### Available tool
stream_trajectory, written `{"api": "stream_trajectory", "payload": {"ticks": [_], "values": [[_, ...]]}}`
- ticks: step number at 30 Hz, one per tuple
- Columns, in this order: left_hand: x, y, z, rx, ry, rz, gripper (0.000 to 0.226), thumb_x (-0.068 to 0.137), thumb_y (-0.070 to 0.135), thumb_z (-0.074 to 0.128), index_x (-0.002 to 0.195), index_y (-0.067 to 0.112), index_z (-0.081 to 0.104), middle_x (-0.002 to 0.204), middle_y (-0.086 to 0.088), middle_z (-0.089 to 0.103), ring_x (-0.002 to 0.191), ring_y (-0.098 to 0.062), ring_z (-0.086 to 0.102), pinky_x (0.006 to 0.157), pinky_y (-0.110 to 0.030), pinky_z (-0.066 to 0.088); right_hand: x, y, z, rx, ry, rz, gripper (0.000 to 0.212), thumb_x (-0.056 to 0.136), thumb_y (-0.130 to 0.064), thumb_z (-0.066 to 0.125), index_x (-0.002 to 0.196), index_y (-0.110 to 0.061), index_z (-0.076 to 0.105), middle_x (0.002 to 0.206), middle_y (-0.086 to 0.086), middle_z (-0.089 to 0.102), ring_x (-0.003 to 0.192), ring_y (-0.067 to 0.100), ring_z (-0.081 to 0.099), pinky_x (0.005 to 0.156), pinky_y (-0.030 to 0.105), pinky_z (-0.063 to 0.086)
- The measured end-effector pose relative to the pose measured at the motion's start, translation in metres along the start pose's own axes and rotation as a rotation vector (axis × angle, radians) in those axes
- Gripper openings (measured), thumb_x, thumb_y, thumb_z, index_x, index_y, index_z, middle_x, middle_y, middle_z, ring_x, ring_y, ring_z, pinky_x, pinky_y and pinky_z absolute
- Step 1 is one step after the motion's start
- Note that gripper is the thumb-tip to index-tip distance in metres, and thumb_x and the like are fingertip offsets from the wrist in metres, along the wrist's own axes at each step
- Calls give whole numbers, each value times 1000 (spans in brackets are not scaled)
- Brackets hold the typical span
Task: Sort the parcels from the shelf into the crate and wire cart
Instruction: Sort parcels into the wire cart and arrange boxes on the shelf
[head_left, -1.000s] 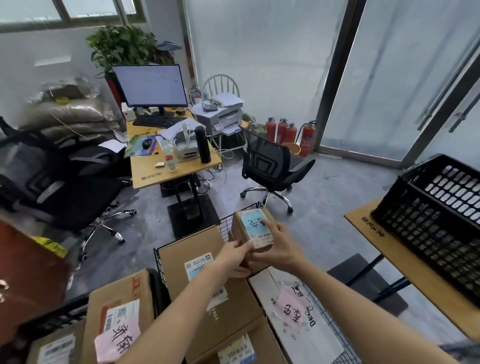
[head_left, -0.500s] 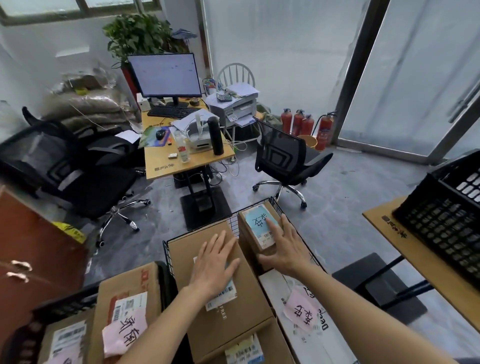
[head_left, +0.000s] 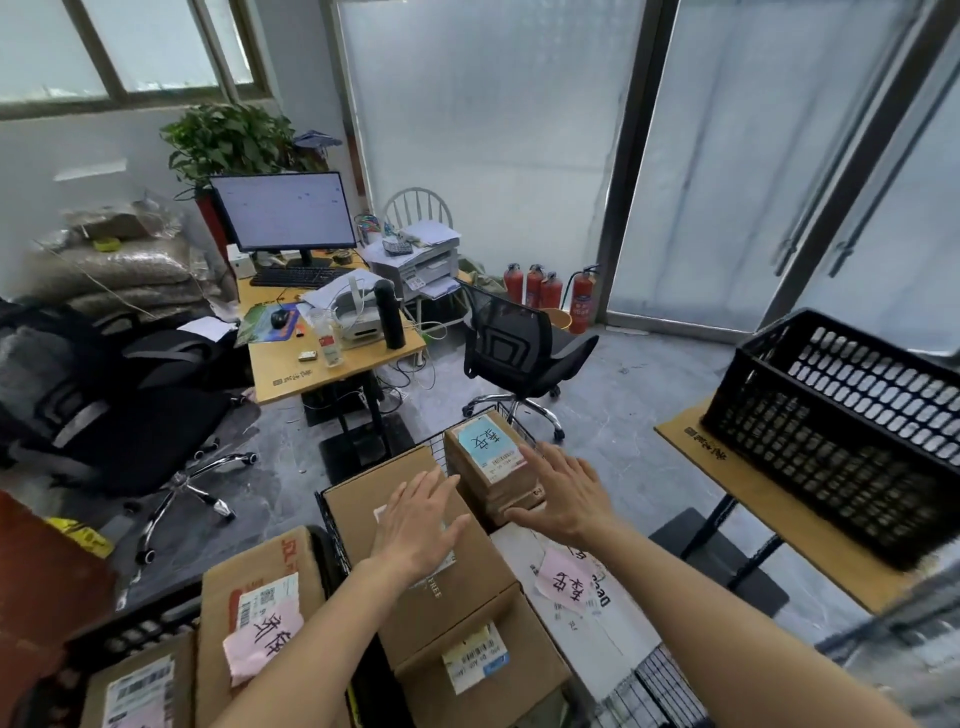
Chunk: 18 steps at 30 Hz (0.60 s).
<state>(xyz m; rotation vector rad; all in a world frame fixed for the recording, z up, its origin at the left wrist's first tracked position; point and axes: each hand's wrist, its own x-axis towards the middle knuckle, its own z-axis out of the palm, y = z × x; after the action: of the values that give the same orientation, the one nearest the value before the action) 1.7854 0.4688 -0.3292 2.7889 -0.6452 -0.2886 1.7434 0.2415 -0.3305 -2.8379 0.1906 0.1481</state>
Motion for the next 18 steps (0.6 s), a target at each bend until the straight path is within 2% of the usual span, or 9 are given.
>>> {"api": "stream_trajectory", "payload": {"ticks": [5,8,18], "values": [[-53,28,-30,10,50,146,67,103,56,43,160,29,23,168,3,19,155,-18,14,127,-39,11,-97,-22,-38,-40,93,104,95,85,-72,59,161,-39,11,170,-2,13,155,24,16,126,45,10],[-100,49,-43,23,72,260,65,103,55,43,160,29,25,168,4,21,154,-19,17,126,-39,15,-171,-39,-57,-62,156,191,95,86,-72,58,162,-36,12,170,-3,11,155,24,16,126,45,12],[-251,161,-96,31,158,655,70,102,60,40,162,31,17,170,5,13,155,-18,13,126,-39,14,-411,-66,-145,-168,316,437,91,89,-74,53,162,-37,14,170,-5,12,154,22,21,123,45,24]]}}
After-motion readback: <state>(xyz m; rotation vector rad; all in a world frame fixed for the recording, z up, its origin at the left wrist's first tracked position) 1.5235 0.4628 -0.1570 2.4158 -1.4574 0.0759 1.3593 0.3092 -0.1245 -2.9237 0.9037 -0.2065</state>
